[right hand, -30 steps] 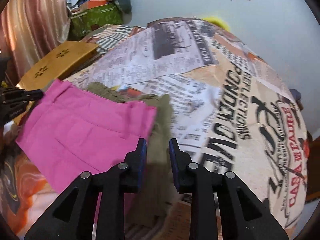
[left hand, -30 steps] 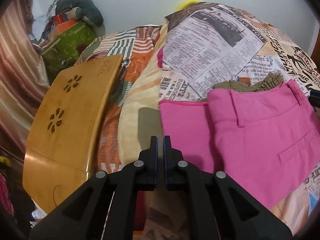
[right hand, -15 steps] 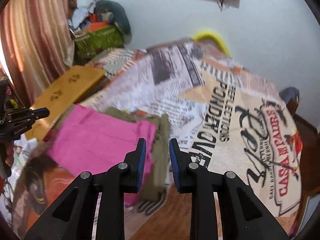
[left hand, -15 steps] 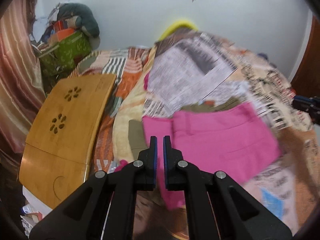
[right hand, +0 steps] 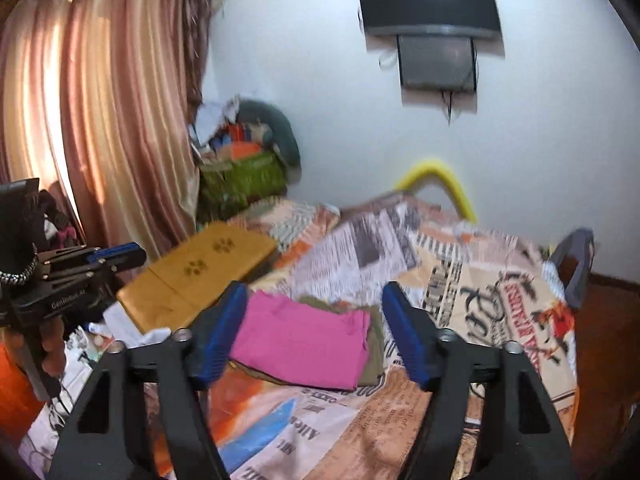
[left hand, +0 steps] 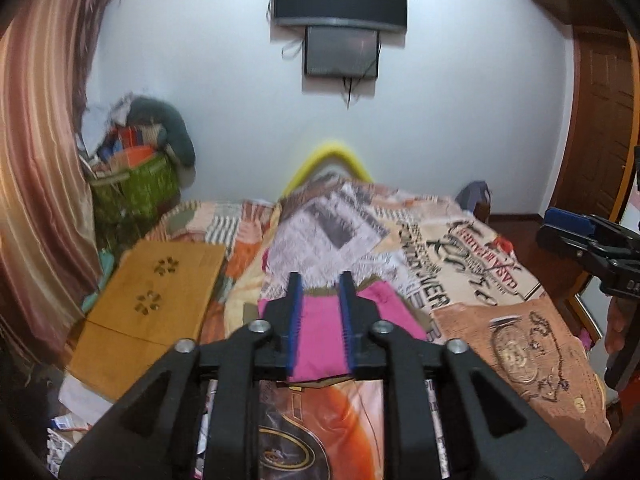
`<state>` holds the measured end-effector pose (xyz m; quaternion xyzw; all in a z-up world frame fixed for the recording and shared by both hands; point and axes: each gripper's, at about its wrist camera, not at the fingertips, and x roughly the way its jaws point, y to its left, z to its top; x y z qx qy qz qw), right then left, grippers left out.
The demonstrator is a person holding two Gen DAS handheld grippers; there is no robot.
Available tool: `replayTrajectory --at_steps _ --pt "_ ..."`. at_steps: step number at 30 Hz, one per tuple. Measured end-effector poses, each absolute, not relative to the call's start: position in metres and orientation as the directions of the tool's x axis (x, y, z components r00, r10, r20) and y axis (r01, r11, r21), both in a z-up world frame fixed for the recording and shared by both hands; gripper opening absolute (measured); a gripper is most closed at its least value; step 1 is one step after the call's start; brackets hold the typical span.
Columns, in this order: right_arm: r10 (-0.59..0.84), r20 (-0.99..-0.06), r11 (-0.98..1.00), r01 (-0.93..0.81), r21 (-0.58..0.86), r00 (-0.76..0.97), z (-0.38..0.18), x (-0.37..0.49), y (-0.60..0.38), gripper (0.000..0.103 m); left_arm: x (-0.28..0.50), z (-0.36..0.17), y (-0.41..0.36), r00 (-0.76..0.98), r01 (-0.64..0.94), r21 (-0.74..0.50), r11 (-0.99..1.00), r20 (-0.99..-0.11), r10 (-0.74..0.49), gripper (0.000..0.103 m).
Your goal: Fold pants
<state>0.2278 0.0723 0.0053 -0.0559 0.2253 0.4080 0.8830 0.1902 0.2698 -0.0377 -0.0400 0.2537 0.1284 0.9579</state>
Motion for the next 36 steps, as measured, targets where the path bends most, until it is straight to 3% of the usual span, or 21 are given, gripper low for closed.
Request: replayTrajectory --at_steps 4,11,16,18,21,24,30,36 --pt "0.726 -0.375 0.65 -0.753 0.102 0.576 0.027 0.193 0.052 0.07 0.151 -0.012 0.244 0.872 -0.25 -0.032 0.968 -0.442 0.21 0.039" --pt "0.764 -0.258 0.631 -0.769 0.102 0.592 0.049 0.139 0.021 0.07 0.078 0.018 0.194 0.921 -0.246 -0.018 0.969 -0.317 0.227 0.045" --pt "0.765 -0.194 0.636 -0.767 0.078 0.614 0.054 0.113 0.006 0.07 0.031 0.032 0.163 0.944 -0.249 -0.005 0.968 -0.224 0.242 0.065" --pt "0.772 -0.182 0.629 -0.773 0.081 0.609 0.054 0.106 0.003 0.071 0.018 0.035 0.153 0.951 -0.237 -0.009 0.972 -0.206 0.23 0.067" --pt "0.779 -0.164 0.623 -0.777 0.088 0.606 0.054 0.096 0.001 0.083 0.004 0.038 0.144 0.954 -0.242 -0.012 0.97 -0.185 0.236 0.076" --pt "0.775 -0.149 0.628 -0.775 0.075 0.614 0.052 0.086 0.001 0.084 -0.005 0.038 0.133 0.959 -0.235 -0.002 0.972 -0.166 0.232 0.082" --pt "0.762 -0.129 0.645 -0.761 0.061 0.635 0.049 0.078 0.001 0.098 -0.013 0.038 0.126 0.962 -0.236 -0.009 0.972 -0.146 0.232 0.1" --pt "0.759 -0.128 0.649 -0.758 0.071 0.638 0.047 0.076 -0.002 0.103 -0.016 0.037 0.128 0.958 -0.253 -0.026 0.967 -0.145 0.247 0.103"
